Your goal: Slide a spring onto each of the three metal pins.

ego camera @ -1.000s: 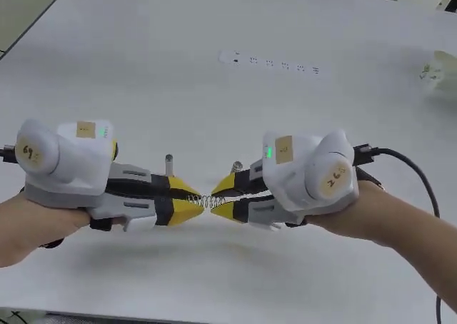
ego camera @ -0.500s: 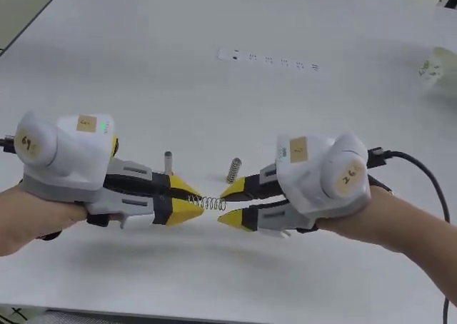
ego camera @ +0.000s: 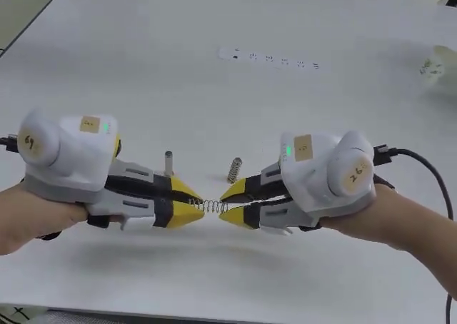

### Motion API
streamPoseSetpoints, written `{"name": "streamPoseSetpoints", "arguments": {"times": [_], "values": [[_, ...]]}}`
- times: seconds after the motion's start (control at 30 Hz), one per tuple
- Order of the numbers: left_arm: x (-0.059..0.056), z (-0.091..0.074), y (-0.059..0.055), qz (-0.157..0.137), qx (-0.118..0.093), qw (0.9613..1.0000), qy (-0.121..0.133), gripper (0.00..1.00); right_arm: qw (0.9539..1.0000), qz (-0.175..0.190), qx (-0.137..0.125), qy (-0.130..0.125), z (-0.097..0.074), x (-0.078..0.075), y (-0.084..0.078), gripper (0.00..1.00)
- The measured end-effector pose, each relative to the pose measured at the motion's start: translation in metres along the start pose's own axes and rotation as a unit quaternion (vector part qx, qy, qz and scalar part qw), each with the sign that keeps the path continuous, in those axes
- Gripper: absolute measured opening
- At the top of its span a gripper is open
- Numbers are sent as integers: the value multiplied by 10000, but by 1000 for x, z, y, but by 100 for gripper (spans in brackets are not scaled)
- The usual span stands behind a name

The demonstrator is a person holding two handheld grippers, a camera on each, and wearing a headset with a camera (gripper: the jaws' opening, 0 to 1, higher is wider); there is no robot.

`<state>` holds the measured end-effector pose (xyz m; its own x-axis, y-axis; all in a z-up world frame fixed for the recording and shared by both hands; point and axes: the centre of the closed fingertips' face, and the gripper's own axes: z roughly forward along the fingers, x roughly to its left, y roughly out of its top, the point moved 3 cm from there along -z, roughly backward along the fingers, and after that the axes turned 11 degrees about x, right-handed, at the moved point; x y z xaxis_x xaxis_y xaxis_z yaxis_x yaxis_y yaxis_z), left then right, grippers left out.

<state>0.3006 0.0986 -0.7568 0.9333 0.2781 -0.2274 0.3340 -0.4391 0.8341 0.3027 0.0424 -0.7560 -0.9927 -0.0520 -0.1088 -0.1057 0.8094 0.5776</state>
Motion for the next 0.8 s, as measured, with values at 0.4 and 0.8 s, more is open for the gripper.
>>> {"name": "streamPoseSetpoints", "arguments": {"times": [0.4, 0.8], "values": [[0, 2, -5, 56, 132, 9999, 28, 2, 9990, -429, -100, 47, -15, -3, 27, 7], [-2, 6, -4, 158, 151, 9997, 100, 2, 9978, -579, -307, 111, -14, -2, 47, 7]]}}
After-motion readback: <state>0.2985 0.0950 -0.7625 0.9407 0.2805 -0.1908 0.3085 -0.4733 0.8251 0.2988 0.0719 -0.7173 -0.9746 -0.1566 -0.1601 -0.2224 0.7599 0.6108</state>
